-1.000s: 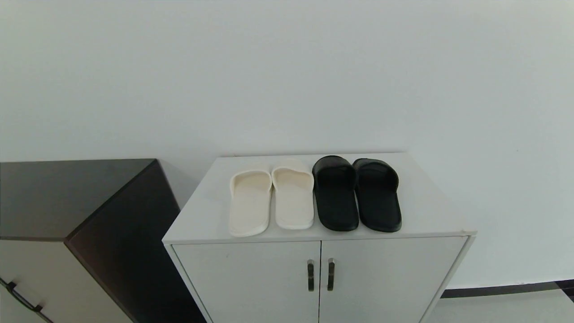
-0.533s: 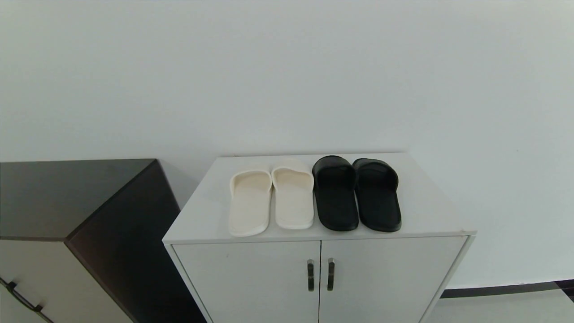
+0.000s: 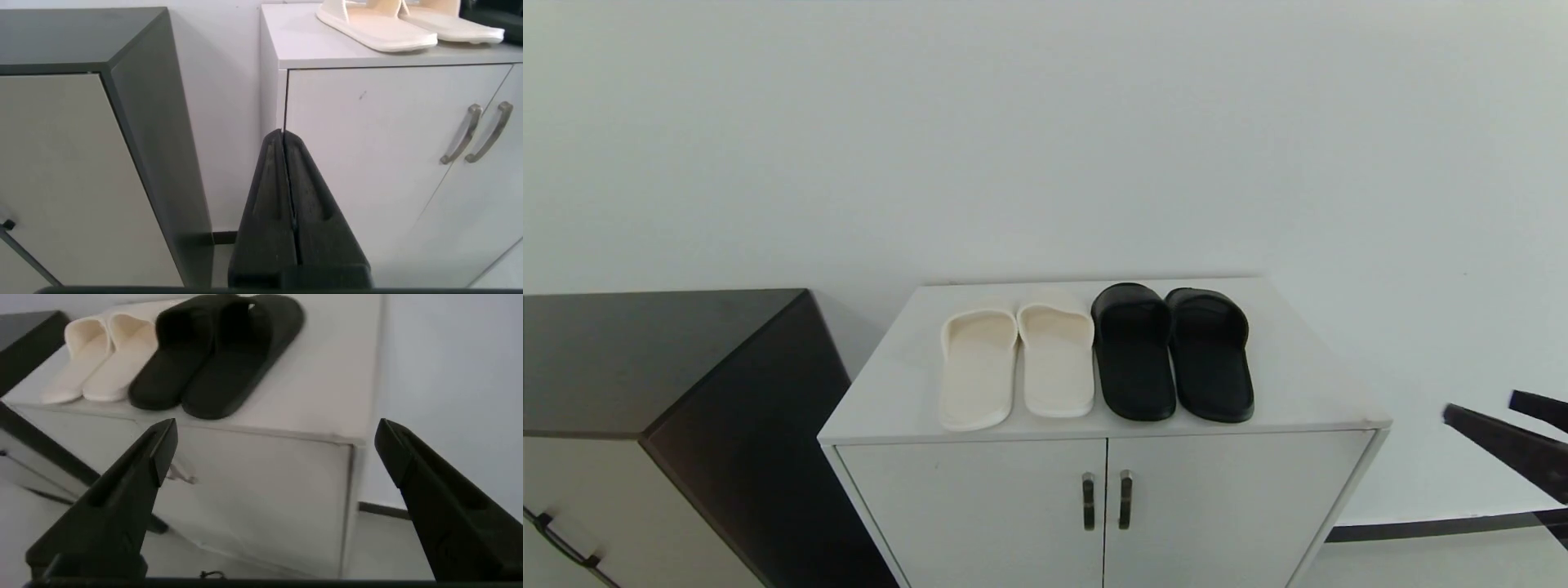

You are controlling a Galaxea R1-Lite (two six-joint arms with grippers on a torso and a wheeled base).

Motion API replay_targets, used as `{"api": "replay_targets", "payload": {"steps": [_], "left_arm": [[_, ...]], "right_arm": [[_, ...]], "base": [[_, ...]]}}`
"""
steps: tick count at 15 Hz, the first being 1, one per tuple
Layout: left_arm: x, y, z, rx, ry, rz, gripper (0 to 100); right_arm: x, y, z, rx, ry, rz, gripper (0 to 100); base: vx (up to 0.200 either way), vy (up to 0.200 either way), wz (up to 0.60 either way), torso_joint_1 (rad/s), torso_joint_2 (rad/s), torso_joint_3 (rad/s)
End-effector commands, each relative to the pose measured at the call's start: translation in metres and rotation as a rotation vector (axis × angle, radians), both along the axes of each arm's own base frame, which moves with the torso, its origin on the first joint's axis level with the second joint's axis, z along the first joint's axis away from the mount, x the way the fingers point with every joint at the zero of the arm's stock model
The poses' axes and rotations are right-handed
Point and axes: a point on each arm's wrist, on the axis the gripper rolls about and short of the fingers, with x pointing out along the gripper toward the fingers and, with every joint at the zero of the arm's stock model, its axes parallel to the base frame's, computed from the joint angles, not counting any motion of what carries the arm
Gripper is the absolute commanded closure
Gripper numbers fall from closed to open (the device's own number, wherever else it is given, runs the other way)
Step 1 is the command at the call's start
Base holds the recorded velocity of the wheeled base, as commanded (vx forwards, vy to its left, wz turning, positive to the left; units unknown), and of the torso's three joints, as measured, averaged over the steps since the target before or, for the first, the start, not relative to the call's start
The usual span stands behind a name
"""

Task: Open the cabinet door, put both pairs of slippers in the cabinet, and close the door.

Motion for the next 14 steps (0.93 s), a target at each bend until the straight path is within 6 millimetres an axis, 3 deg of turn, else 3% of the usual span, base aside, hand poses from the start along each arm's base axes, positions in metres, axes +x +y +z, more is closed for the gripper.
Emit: {"api": "replay_targets", "payload": {"steps": [1, 4, 8, 14], "left_arm": [[0.000, 0.000, 0.000, 0.002, 0.000, 0.000, 100], [0.000, 0.000, 0.000, 0.002, 0.000, 0.002, 100], [0.000, 0.000, 0.000, 0.000, 0.000, 0.002, 100], [0.000, 0.000, 0.000, -0.001, 0.000, 0.002, 100]], "right_arm": [[0.043, 0.062, 0.016, 0.004, 0.056, 0.032, 0], [0.066, 0.103, 0.026, -0.022, 0.045, 0.013, 0], [0.103, 0.153, 0.016, -0.076, 0.059, -0.057, 0], [0.152, 0.197, -0.002, -0.120, 0.049, -0.188, 0]], "base": [[0.000, 0.000, 0.00, 0.000, 0.00, 0.000], [0.000, 0.000, 0.00, 0.000, 0.00, 0.000], [0.000, 0.000, 0.00, 0.000, 0.00, 0.000], [0.000, 0.000, 0.00, 0.000, 0.00, 0.000]]}}
